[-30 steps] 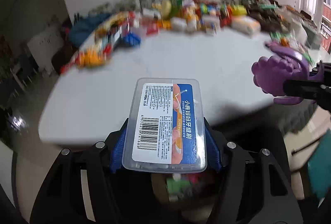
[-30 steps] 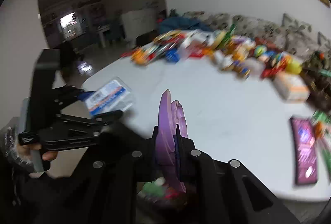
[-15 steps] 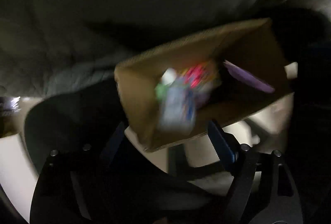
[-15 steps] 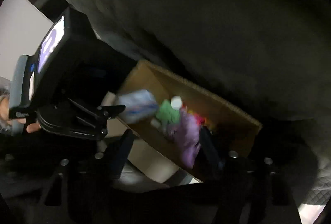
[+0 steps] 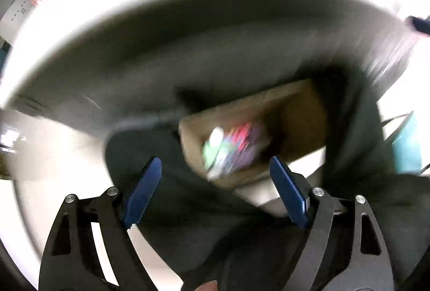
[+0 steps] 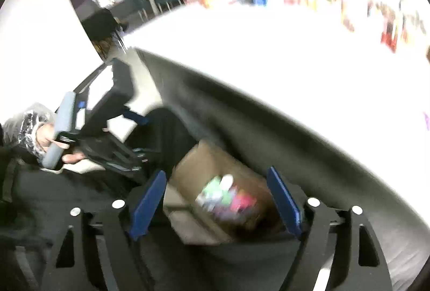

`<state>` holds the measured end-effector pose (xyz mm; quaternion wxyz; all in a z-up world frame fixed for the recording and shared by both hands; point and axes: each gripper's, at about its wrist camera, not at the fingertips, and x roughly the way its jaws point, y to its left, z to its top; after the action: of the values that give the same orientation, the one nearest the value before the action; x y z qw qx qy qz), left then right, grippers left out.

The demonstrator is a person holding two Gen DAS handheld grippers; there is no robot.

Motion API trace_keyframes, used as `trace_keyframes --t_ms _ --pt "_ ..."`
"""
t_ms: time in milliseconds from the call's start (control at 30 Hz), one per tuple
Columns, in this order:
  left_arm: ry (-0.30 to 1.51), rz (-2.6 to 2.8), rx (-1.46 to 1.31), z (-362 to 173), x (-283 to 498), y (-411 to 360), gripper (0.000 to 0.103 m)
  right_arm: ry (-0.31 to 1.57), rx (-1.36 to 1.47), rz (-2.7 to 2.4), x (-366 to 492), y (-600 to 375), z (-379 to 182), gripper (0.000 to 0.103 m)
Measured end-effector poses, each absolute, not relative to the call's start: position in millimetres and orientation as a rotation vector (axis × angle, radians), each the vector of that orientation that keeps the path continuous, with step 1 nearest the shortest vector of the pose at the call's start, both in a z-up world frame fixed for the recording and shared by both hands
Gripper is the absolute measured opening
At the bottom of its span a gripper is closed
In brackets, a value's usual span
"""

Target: Collect trash

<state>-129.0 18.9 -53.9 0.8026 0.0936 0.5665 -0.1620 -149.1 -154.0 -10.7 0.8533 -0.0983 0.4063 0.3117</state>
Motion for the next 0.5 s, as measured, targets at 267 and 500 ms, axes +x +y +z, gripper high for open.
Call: trace_keyframes --t_ms 267,500 --pt "0.702 -0.216 -0.009 108 -49 33 0.093 0.437 -0.07 0.316 -52 -186 114 0.098" --pt "0.649 -0.079 0.041 88 64 -10 0.093 0.474 0.039 0.067 65 -179 68 0.098"
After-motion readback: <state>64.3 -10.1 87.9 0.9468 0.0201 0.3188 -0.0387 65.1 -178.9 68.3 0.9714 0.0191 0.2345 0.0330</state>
